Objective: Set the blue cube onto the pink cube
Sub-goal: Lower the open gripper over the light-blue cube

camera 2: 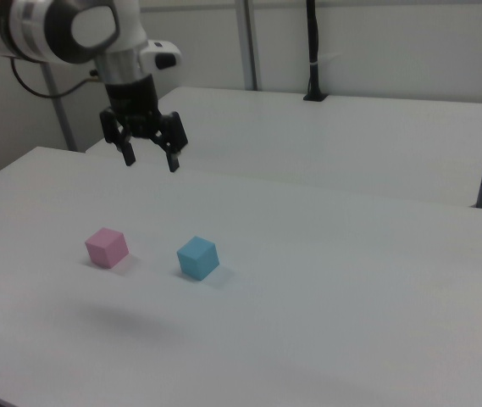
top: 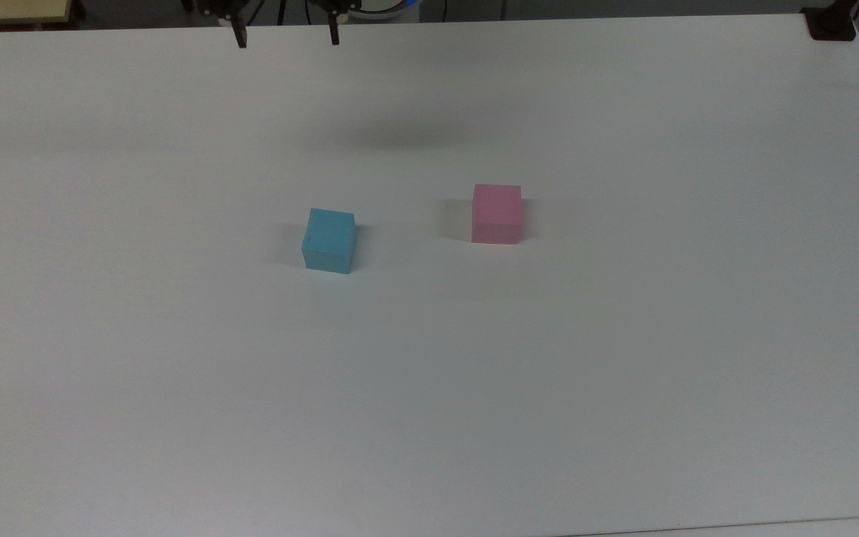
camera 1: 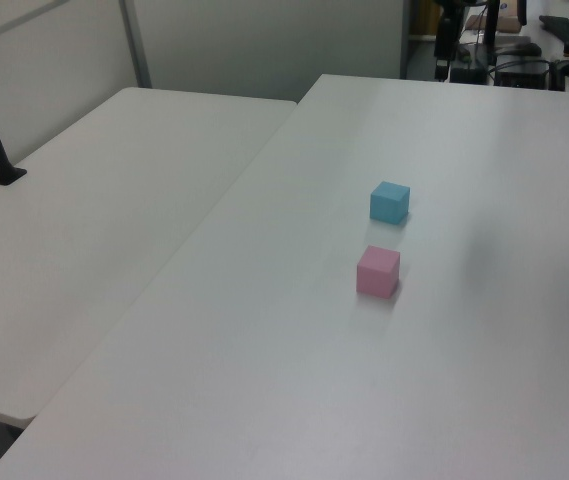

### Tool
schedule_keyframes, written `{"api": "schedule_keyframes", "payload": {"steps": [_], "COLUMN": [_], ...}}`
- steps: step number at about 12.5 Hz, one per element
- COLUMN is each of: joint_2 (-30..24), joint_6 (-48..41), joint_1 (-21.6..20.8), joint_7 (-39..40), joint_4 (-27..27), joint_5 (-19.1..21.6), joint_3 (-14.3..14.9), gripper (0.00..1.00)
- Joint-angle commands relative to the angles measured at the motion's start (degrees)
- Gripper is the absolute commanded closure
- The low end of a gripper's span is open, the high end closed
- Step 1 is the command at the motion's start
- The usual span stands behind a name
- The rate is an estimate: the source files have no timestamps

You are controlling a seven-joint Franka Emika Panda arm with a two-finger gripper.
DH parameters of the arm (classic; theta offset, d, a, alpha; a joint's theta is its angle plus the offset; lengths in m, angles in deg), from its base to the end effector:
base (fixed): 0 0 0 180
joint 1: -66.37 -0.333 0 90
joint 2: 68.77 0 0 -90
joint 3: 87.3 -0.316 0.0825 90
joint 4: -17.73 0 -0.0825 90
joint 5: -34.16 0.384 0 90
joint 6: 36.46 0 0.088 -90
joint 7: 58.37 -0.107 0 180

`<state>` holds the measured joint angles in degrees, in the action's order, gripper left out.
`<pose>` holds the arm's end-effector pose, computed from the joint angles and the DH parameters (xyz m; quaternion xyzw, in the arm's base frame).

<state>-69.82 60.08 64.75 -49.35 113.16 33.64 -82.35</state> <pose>0.5568 -0.0337 0.5997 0.9986 0.0500 0.0183 0.0057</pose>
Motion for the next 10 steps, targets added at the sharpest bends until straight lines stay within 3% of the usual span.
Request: {"api": "schedule_keyframes", "payload": {"steps": [1, 10], "joint_2": [4.4, 17.3], "joint_6": [1.8, 19.4], "joint_1": [0.4, -1.0], "joint_7": [2.4, -13.1], "joint_4": [1.6, 5.5], "joint_5": [1.1, 1.9], "joint_3": [0.6, -0.5], "gripper": [0.00, 0.00]}}
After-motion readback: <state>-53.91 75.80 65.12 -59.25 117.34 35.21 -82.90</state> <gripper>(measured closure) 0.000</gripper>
